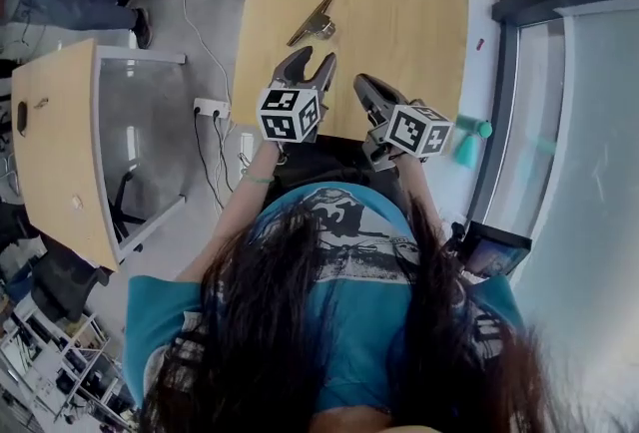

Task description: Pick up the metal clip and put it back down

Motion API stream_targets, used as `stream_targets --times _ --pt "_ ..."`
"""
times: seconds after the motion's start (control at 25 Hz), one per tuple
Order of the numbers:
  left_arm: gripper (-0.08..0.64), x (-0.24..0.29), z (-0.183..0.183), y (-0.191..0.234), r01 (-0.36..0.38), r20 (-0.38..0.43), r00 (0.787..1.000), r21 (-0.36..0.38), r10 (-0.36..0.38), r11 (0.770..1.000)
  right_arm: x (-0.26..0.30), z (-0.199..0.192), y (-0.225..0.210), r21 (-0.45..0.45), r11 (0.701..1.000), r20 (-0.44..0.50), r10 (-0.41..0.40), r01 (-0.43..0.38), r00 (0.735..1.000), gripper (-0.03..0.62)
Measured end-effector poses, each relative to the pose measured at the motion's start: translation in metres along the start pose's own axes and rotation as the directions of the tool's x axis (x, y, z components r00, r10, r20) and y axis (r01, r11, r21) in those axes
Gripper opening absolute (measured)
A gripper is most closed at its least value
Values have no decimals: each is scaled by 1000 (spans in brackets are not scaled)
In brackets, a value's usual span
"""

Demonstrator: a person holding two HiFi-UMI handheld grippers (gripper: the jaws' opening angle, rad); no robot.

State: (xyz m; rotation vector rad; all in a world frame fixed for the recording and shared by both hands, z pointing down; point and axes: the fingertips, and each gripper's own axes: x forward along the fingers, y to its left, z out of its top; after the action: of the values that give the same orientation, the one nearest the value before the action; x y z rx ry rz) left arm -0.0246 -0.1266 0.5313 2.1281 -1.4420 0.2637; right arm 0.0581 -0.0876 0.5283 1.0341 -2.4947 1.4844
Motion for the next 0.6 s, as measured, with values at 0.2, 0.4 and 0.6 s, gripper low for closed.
stream_targets --times 0.2,0.4,0.6 --pt "60 -32 6 15 -62 23 998 -58 64 996 11 -10 6 16 1000 -8 23 -23 1000 32" --pt "3 -67 16 36 -58 57 996 -105 64 993 29 -19 32 2 999 6 33 -33 999 31" --pt "3 -88 31 31 -33 68 997 -6 33 999 34 -16 47 -18 999 34 31 -31 999 31"
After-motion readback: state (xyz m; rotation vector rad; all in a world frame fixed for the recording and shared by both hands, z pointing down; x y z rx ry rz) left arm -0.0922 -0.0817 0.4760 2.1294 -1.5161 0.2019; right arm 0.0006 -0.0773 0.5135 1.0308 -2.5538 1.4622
